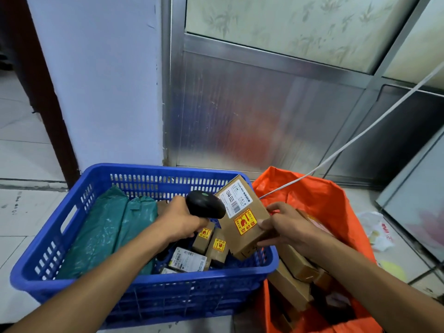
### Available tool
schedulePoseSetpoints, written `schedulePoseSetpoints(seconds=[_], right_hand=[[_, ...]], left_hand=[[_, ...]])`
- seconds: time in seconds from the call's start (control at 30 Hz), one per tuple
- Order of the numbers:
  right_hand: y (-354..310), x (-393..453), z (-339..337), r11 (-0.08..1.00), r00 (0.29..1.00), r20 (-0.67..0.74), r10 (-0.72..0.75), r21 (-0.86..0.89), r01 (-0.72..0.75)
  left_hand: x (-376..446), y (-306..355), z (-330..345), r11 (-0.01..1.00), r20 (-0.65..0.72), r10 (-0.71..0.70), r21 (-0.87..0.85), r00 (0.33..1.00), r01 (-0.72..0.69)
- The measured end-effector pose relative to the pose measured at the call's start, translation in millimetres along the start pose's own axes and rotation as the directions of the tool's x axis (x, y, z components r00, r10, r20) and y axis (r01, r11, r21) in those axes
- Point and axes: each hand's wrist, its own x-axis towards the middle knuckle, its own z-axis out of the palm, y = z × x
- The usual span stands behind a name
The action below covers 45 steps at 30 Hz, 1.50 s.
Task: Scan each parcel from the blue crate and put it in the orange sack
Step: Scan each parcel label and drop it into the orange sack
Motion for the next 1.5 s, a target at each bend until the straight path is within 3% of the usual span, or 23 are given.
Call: schedulePoseSetpoints(seconds=[0.23, 0.53, 1.5], right_hand=[[1, 15, -6, 0.996, 0.998, -0.015, -0.059, -0.063, 0.057], [6, 28, -7, 0.976, 0.99, 0.104, -0.094, -0.187, 0.112], [13, 27, -16, 0.983, 0.99, 0.122, -0.073, -0.16, 0.092]], left_hand=[[5, -1, 4, 1.0, -0.021, 0.031, 0.007, 0.999, -0.031], [8, -1, 12, 0.999, -0.045, 0.029, 0.045, 0.999, -0.027], [9, -4, 16, 0.996, -0.039, -0.012, 0.093, 0.999, 0.015]])
